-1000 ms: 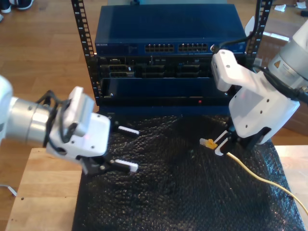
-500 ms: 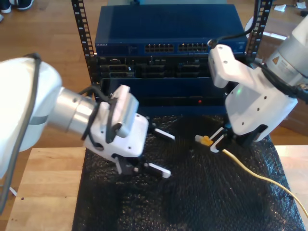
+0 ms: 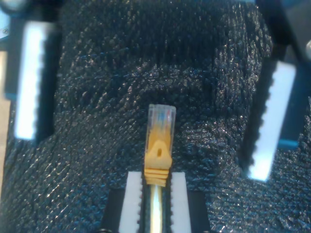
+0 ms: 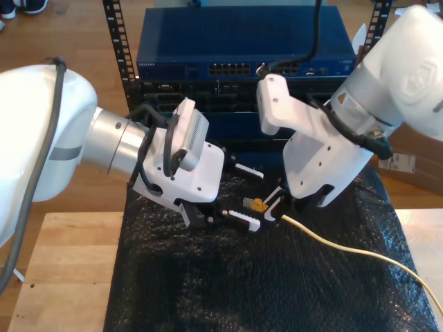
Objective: Grab the cable and plug it in
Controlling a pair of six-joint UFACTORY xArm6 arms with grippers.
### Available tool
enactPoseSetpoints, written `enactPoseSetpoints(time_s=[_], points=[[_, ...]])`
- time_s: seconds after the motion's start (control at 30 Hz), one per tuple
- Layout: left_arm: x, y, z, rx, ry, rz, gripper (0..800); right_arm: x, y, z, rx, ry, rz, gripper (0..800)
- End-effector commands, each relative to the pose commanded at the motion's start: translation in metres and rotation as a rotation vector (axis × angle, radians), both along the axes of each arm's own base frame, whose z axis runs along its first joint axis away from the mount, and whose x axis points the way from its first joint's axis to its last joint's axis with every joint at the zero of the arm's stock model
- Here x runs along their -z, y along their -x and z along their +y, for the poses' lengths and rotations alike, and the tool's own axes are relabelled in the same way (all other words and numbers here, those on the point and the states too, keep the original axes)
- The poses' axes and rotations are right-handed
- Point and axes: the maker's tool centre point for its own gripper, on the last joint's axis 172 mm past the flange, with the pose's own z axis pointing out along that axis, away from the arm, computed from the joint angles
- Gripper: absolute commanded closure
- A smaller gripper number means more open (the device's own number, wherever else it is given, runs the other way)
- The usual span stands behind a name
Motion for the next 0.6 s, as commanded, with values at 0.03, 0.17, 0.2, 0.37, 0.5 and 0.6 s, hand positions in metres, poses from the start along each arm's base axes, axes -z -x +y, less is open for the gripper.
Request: enactPoseSetpoints(time_s=[0.03,0.17,0.2,0.37,0.5,0.6], points=[[0.001,-0.002,0.002,-0.006,-0.003,-0.001,13,0.001,0.0,0.0,0.0,0.002,0.0,797],[0.006,-0.01,0.009,-0.04,-0.013,-0.006,49,0.001,-0.002,-0.001,0.0,0.006,-0.004,797],[0.006,-0.011,0.01,-0.042,-0.016,-0.008,51,0.0,-0.002,-0.001,-0.002,0.005,-0.005,797],[0.008,-0.014,0.011,-0.052,-0.021,-0.014,100,0.0,-0.004,-0.002,0.0,0.006,-0.009,797],[0.008,-0.015,0.012,-0.054,-0.023,-0.015,156,-0.001,-0.008,-0.002,0.007,0.005,-0.02,796],[0.011,-0.013,0.012,-0.054,-0.023,-0.007,210,0.001,-0.014,-0.003,0.018,0.004,-0.041,797]])
